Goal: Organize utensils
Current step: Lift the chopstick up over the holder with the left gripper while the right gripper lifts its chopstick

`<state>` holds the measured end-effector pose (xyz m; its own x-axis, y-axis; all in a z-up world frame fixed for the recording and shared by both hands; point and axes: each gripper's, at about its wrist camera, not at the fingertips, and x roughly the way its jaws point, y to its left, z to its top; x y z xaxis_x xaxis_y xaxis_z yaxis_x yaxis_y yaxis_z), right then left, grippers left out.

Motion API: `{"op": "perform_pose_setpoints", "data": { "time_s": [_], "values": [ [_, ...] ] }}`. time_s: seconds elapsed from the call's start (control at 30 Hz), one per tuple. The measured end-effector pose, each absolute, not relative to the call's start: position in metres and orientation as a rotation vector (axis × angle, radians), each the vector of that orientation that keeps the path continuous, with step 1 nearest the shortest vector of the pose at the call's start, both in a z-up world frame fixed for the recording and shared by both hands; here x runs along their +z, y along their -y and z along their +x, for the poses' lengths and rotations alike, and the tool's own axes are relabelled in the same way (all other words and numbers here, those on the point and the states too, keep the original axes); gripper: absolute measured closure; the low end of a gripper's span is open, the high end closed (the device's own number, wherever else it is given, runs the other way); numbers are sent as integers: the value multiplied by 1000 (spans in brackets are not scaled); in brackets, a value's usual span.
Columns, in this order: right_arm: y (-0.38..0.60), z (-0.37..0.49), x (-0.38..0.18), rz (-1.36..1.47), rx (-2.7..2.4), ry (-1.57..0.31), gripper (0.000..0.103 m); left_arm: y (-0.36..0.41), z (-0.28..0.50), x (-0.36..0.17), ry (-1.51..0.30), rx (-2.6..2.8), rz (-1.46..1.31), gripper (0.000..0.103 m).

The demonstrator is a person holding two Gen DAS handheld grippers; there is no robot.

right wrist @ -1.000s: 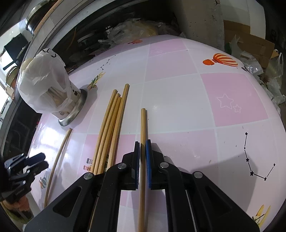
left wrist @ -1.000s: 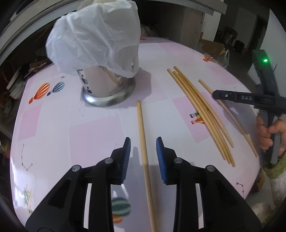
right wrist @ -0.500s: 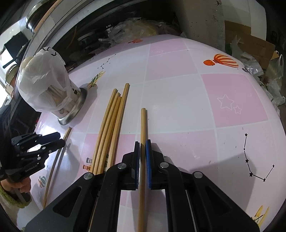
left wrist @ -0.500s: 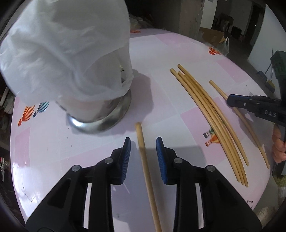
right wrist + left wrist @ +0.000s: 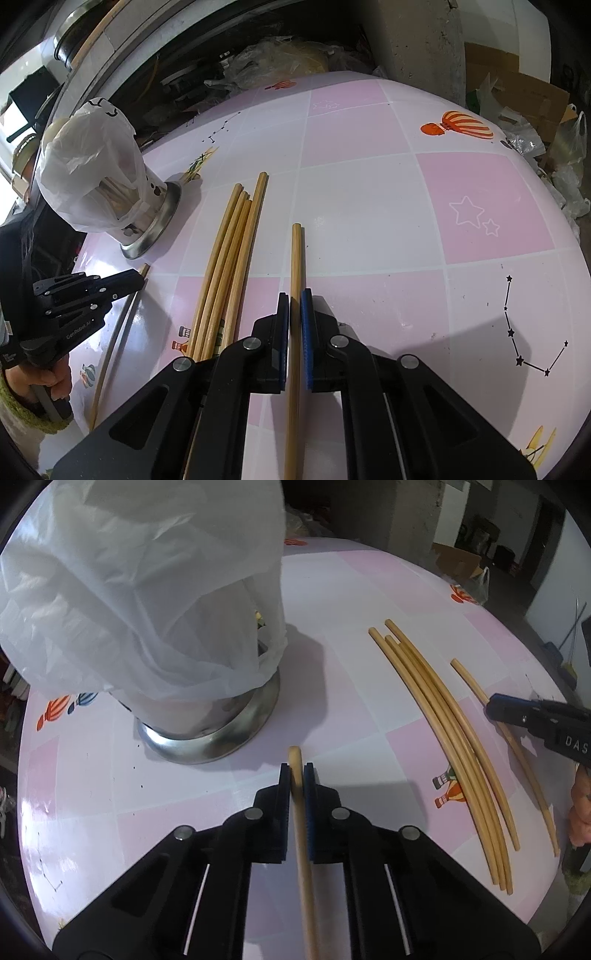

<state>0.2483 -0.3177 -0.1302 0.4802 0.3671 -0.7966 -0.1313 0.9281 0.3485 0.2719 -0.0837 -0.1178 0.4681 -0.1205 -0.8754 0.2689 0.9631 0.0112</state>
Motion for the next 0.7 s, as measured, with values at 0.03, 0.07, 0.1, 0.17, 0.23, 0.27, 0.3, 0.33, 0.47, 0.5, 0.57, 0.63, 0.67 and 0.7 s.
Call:
{"op": "perform_pose_setpoints", "data": {
  "time_s": [0.03, 0.07, 0.1, 0.17, 0.23, 0.27, 0.3, 0.33, 0.47, 0.5, 0.57, 0.63, 0.67, 0.7],
  "values": [
    [318, 249, -130, 255, 309, -1028, 96, 82, 271, -117, -1059, -241, 146, 97],
    [319, 249, -130, 258, 311, -1029, 96, 82, 271, -117, -1060, -242, 143, 97],
    [319, 249, -130, 261, 312, -1029, 96, 81, 269, -116, -1058, -245, 136, 97],
    [320, 249, -131, 267, 316, -1030, 96, 79, 265, -110, -1045, -254, 125, 97],
    [321, 250, -131, 270, 319, -1031, 96, 76, 259, -101, -1028, -262, 116, 97],
    [321, 250, -131, 269, 319, -1031, 96, 75, 256, -94, -1016, -266, 107, 97],
    [320, 250, -131, 268, 319, -1031, 96, 71, 252, -88, -1006, -272, 96, 97],
    [321, 250, -131, 268, 319, -1032, 96, 69, 249, -80, -993, -279, 83, 97],
    [321, 251, -130, 264, 319, -1035, 96, 57, 232, -44, -920, -298, 43, 97],
    [321, 251, -130, 262, 321, -1037, 96, 53, 228, -37, -905, -299, 36, 97],
    [321, 252, -130, 259, 322, -1041, 96, 44, 218, -17, -864, -301, 13, 97],
    [320, 253, -129, 253, 324, -1046, 96, 34, 209, -1, -832, -301, -9, 97],
    [320, 253, -129, 249, 325, -1050, 96, 28, 204, 7, -813, -298, -17, 97],
    [320, 253, -129, 245, 326, -1053, 96, 25, 203, 14, -801, -297, -23, 97]
  ]
}}
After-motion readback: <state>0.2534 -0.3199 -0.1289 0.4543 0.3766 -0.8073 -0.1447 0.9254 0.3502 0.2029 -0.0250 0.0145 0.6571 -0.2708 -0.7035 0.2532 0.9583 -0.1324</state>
